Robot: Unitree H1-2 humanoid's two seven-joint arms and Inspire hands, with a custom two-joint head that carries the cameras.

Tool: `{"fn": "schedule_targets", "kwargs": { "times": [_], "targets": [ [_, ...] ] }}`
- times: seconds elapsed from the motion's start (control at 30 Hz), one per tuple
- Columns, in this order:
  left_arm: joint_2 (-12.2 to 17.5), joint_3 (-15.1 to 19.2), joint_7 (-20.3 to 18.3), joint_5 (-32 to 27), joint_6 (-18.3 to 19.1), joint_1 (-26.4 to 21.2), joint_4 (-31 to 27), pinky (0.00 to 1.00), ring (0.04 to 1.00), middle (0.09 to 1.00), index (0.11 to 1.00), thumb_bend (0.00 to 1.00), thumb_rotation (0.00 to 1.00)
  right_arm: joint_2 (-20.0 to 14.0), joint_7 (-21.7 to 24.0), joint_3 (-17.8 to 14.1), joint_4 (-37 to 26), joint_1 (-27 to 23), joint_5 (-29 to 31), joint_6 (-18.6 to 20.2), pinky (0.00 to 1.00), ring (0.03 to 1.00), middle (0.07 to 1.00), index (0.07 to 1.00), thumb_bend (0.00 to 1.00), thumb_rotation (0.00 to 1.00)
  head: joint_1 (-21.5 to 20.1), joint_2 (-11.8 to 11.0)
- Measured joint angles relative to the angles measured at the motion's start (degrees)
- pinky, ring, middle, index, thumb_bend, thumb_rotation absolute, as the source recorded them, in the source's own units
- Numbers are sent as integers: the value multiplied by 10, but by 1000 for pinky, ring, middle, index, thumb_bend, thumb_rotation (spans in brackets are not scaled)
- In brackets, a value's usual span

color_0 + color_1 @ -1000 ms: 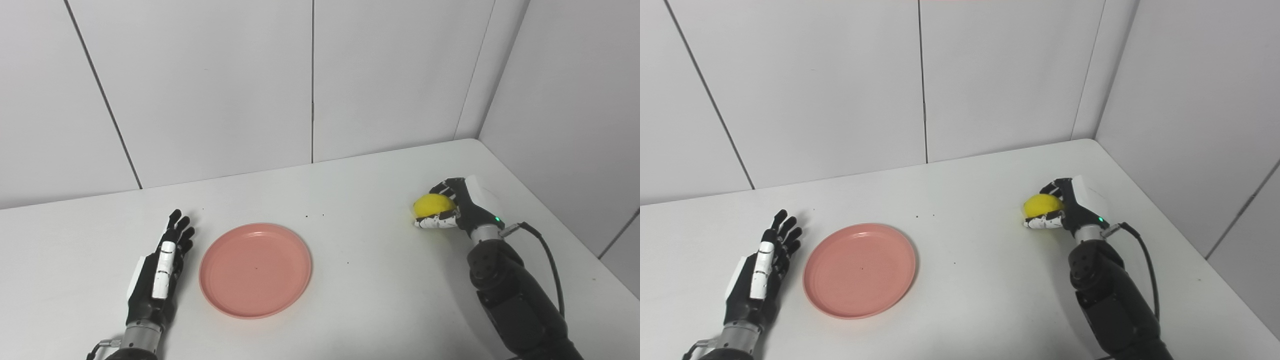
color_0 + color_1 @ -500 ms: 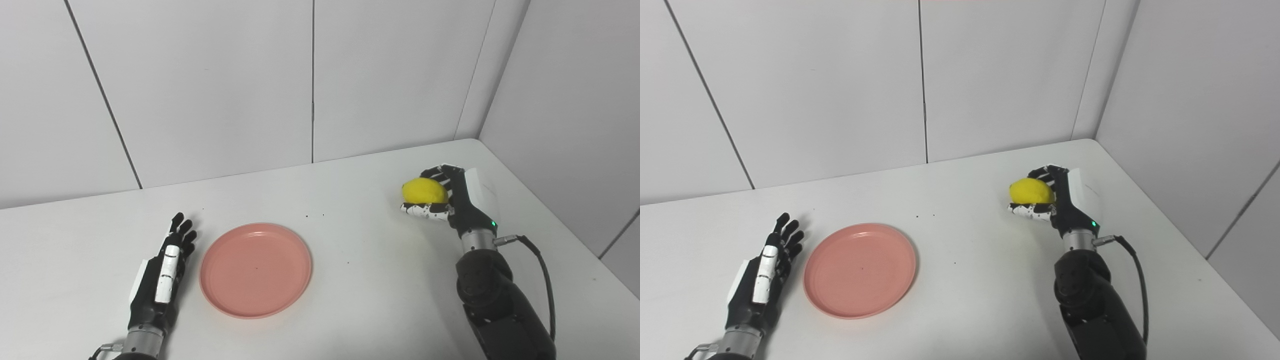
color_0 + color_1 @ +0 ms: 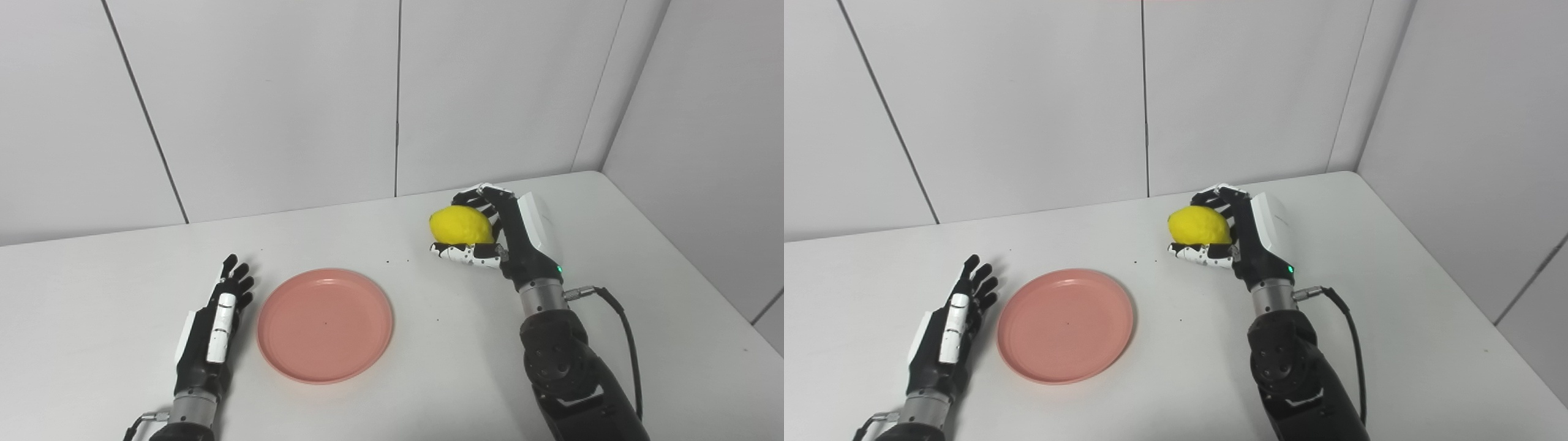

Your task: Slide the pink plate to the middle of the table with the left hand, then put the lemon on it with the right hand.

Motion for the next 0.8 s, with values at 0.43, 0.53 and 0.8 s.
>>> {"fn": "schedule_targets", "kwargs": {
  "times": [0.43, 0.53, 0.8],
  "targets": [
    [-18, -12, 47, 50, -9, 7, -7, 945, 937, 943, 926, 631, 1000, 43, 15, 70, 50, -23, -19, -39, 318, 390, 504, 521, 513, 0, 47, 1],
    [-18, -16, 53, 64, -14, 8, -7, 934, 936, 949, 934, 649, 1000, 47, 18, 79, 64, -26, -22, -51, 279, 439, 474, 504, 517, 0, 63, 0],
    [-24, -29, 62, 83, -14, 12, -12, 936, 930, 954, 950, 647, 1000, 58, 38, 112, 92, -34, -28, -59, 193, 440, 421, 522, 514, 0, 91, 0]
  ]
}}
